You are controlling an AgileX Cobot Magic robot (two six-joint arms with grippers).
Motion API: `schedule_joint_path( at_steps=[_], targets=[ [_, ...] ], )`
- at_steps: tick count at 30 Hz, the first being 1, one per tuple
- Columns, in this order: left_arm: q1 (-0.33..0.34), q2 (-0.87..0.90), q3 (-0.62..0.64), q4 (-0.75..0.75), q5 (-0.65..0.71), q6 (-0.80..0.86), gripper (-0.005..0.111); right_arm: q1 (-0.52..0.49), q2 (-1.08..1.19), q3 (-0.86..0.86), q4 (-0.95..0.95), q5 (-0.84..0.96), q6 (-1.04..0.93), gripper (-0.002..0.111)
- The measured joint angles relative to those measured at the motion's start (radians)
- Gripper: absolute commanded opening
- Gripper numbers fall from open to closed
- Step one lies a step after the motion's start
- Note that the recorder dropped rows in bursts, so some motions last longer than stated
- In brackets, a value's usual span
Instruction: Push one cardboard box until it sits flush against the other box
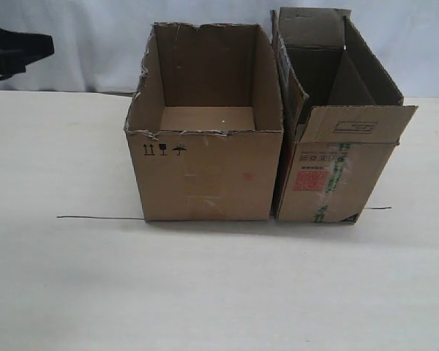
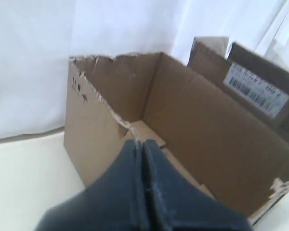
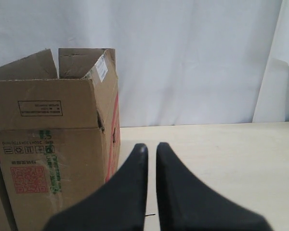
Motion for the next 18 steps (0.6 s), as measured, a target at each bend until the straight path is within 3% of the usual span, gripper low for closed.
schedule_joint_path(
  at_steps=[6,15,18],
  targets=[
    [-0.016,-0.221,0.094,0.0,-0.095,-0.03,0.0,0.0,0.0,0.0,0.0,0.0,0.0,0.005],
    [-0.221,-0.734,0.381,-0.002,-0.319,-0.03,0.0,0.0,0.0,0.0,0.0,0.0,0.0,0.005],
    [-0.26,-0.942,0.472,-0.002,-0.418,-0.049,0.0,0.0,0.0,0.0,0.0,0.0,0.0,0.005]
  ],
)
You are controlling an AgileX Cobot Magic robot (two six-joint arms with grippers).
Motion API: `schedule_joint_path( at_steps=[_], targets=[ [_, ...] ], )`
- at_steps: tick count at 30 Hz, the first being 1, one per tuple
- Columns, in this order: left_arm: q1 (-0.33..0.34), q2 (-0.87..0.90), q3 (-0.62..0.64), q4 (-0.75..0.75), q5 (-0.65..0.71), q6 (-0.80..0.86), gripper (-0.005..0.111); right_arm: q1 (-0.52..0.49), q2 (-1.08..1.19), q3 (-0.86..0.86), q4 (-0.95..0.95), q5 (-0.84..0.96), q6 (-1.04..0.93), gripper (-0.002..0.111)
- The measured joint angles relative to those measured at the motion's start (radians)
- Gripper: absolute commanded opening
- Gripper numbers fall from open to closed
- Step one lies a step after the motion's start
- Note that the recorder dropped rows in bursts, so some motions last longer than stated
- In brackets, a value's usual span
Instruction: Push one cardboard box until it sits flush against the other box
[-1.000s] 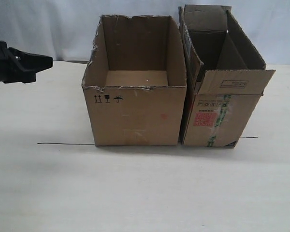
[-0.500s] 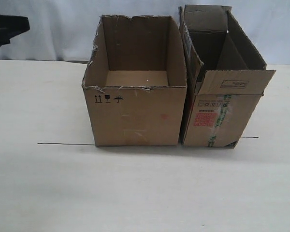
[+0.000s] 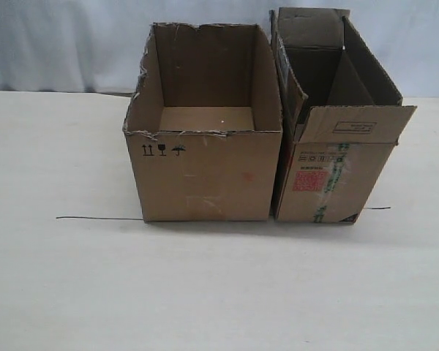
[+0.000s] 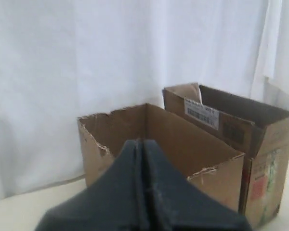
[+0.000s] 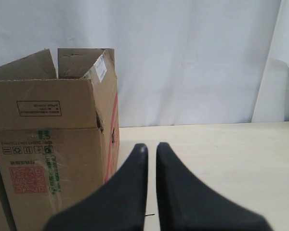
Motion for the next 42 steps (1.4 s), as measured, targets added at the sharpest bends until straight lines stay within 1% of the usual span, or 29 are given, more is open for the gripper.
schedule_joint_path(
  at_steps=[3,6,8,17,23,25,26,27,28,29,30,31,32,33,35,39,40,42],
  targets=[
    [-0.011,-0.16,0.066,0.0,-0.079,-0.038,0.0,0.0,0.0,0.0,0.0,0.0,0.0,0.005],
    [-0.011,-0.264,0.117,0.0,-0.115,-0.066,0.0,0.0,0.0,0.0,0.0,0.0,0.0,0.005],
    [-0.011,-0.301,0.148,0.0,-0.122,-0.075,0.0,0.0,0.0,0.0,0.0,0.0,0.0,0.005],
    [-0.011,-0.314,0.257,0.0,-0.131,-0.082,0.0,0.0,0.0,0.0,0.0,0.0,0.0,0.005],
    [-0.011,-0.314,0.318,-0.001,-0.139,-0.052,0.0,0.0,0.0,0.0,0.0,0.0,0.0,0.005],
    [-0.011,-0.314,0.33,0.065,-0.156,-0.102,0.0,0.0,0.0,0.0,0.0,0.0,0.0,0.005],
    [-0.011,-0.314,0.33,0.169,-0.173,-0.21,0.0,0.0,0.0,0.0,0.0,0.0,0.0,0.005],
    [-0.011,-0.317,0.33,0.218,-0.183,-0.277,0.0,0.0,0.0,0.0,0.0,0.0,0.0,0.005],
    [-0.011,-0.33,0.33,0.357,-0.221,-0.445,0.0,0.0,0.0,0.0,0.0,0.0,0.0,0.005],
    [-0.011,-0.339,0.33,0.44,-0.239,-0.53,0.0,0.0,0.0,0.0,0.0,0.0,0.0,0.005],
    [-0.011,-0.366,0.33,0.635,-0.288,-0.783,0.0,0.0,0.0,0.0,0.0,0.0,0.0,0.005],
    [-0.011,-0.379,0.33,0.722,-0.313,-0.892,0.0,0.0,0.0,0.0,0.0,0.0,0.0,0.005],
    [-0.011,-0.41,0.33,0.927,-0.347,-1.141,0.0,0.0,0.0,0.0,0.0,0.0,0.0,0.005],
    [-0.011,-0.433,0.341,1.034,-0.367,-1.268,0.0,0.0,0.0,0.0,0.0,0.0,0.0,0.005],
    [-0.011,-0.449,0.364,1.093,-0.387,-1.34,0.0,0.0,0.0,0.0,0.0,0.0,0.0,0.005],
    [-0.011,-0.458,0.387,1.141,-0.387,-1.394,0.0,0.0,0.0,0.0,0.0,0.0,0.0,0.005],
    [-0.011,-0.458,0.387,1.18,-0.378,-1.408,0.0,0.0,0.0,0.0,0.0,0.0,0.0,0.005],
    [-0.011,-0.458,0.387,1.292,-0.363,-1.488,0.0,0.0,0.0,0.0,0.0,0.0,0.0,0.005]
  ],
)
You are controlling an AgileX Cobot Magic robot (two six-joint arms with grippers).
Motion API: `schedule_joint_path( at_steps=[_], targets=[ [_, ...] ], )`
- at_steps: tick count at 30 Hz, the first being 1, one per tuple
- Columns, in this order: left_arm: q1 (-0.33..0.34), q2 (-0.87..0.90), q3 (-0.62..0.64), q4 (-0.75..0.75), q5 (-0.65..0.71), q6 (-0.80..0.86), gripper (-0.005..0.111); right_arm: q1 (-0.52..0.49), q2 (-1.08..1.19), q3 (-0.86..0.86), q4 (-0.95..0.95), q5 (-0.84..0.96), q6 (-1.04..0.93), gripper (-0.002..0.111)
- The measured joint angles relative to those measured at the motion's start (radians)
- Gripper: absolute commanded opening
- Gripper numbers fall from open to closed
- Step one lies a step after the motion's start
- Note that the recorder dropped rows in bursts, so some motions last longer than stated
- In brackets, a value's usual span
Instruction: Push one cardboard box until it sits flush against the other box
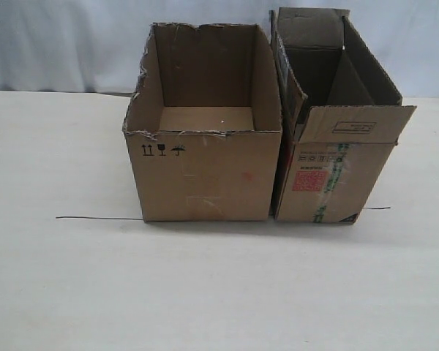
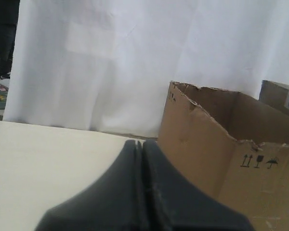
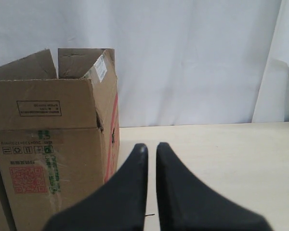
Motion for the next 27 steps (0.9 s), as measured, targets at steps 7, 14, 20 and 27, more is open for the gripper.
schedule_joint_path(
  at_steps=[7,14,20,27],
  targets=[
    [0.0,0.0,0.0,0.21,0.031,-0.187,0.0,0.0,0.0,0.0,0.0,0.0,0.0,0.005],
    [0.0,0.0,0.0,0.227,0.041,-0.201,0.0,0.0,0.0,0.0,0.0,0.0,0.0,0.005],
    [0.0,0.0,0.0,0.227,0.044,-0.201,0.0,0.0,0.0,0.0,0.0,0.0,0.0,0.005],
    [0.0,0.0,0.0,0.229,0.052,-0.201,0.0,0.0,0.0,0.0,0.0,0.0,0.0,0.005]
  ],
)
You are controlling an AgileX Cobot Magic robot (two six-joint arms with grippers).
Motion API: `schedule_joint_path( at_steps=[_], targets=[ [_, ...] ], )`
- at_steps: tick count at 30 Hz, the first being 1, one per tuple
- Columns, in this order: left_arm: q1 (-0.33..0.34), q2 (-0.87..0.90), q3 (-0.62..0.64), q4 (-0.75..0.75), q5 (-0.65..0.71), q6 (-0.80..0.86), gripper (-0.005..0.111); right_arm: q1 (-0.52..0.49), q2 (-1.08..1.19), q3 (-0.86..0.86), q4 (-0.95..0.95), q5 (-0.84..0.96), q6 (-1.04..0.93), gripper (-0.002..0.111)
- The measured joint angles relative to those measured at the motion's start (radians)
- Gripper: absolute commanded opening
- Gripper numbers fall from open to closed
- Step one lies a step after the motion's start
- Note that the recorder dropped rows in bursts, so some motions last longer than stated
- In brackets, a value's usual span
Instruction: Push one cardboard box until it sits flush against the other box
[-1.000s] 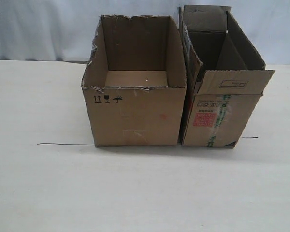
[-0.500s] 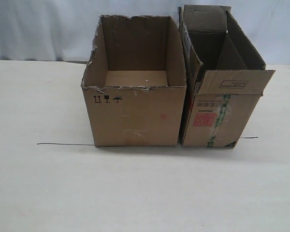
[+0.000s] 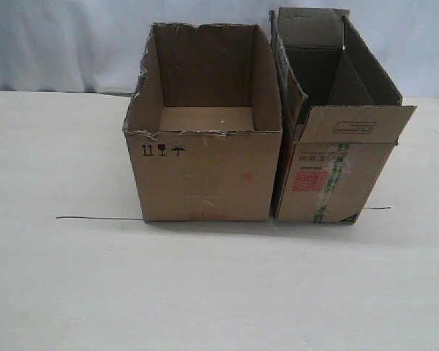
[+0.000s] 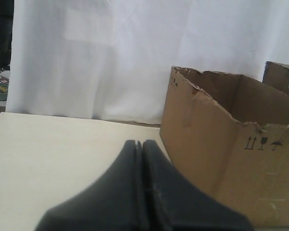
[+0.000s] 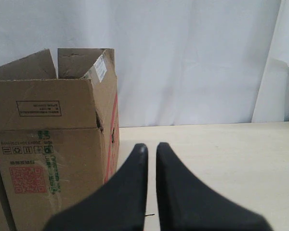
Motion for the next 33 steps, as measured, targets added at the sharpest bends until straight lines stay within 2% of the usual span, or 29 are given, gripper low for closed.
schedule_joint_path(
  at_steps=[7,16,33],
  targets=[
    [0.0,-0.006,0.0,0.018,0.004,0.0,0.0,0.0,0.0,0.0,0.0,0.0,0.0,0.005],
    [-0.007,-0.029,0.0,0.084,0.074,0.002,0.0,0.0,0.0,0.0,0.0,0.0,0.0,0.005],
    [-0.007,-0.031,0.0,0.193,0.043,0.002,0.0,0.0,0.0,0.0,0.0,0.0,0.0,0.005]
  ],
)
